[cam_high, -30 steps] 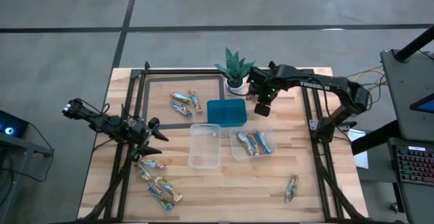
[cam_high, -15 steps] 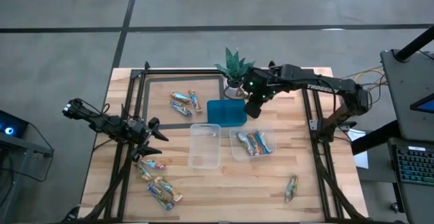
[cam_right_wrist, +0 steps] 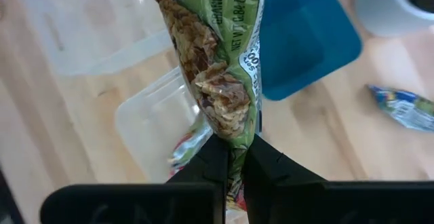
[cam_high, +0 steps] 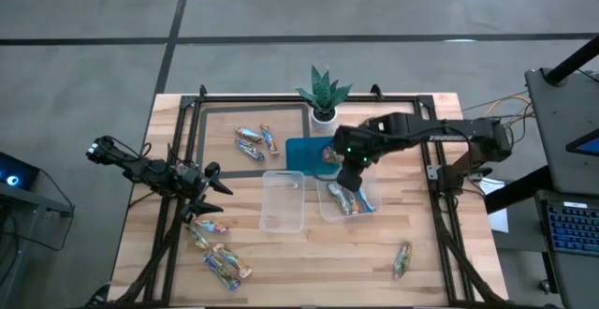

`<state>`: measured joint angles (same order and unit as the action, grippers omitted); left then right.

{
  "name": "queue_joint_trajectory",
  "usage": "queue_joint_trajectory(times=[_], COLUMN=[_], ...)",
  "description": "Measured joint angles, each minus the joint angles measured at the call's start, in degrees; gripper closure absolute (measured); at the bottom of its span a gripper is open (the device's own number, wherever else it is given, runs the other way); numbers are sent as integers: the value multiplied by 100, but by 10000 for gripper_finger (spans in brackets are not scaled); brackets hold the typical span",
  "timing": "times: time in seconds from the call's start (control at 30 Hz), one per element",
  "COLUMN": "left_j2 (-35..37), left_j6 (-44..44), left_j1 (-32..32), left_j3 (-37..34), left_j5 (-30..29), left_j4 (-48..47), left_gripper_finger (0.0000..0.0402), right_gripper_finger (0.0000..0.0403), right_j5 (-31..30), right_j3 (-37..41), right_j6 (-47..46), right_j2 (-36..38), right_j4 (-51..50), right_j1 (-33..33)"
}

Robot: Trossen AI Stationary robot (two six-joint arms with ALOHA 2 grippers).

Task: Pick and place Granola Bars by type
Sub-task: Put the red granola bar into the right transparent bin

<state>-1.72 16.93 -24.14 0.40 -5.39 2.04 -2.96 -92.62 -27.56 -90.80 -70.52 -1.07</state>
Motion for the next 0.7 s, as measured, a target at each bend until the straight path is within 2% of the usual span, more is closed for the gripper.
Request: queue_joint_trajectory(times=[0.33, 0.7], left_j2=[0, 0], left_j6=[-2, -1], left_j1=[0, 1], left_j3=[2, 0], left_j5=[0, 0], left_j4=[0, 0], left_gripper_finger=[152, 152], right_gripper_finger=[391, 391], right_j5=[50, -5], right_j3=[0, 6], right_j6=[-1576, -3012], right_j2=[6, -86], right_j4=[44, 146], right_j1=[-709, -987])
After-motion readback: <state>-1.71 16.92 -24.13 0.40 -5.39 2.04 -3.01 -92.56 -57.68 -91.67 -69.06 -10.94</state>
